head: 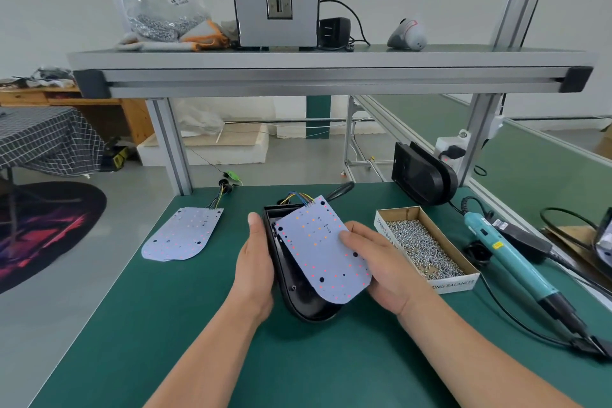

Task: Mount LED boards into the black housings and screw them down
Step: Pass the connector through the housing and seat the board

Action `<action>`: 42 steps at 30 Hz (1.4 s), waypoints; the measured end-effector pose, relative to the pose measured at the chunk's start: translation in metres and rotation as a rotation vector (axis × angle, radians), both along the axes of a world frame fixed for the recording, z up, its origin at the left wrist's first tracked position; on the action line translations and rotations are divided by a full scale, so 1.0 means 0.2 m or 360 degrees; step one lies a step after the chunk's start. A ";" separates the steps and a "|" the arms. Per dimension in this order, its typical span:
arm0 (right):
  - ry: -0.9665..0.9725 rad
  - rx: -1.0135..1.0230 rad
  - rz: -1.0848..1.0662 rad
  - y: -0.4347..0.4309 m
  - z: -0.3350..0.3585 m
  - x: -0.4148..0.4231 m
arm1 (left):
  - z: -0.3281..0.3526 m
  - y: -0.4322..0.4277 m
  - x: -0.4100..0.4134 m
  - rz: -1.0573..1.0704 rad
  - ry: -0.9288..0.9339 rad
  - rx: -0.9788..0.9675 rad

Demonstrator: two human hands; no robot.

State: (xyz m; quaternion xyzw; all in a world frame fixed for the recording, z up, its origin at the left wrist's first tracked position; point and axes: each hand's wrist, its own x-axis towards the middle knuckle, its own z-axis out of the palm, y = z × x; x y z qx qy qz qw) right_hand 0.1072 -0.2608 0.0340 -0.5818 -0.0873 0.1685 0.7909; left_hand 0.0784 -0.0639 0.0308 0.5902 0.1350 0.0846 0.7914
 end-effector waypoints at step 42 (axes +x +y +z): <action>0.0254 0.0526 -0.0569 -0.07 -0.09 0.13 | -0.04 0.13 -0.02 -0.0308 -0.0027 0.0842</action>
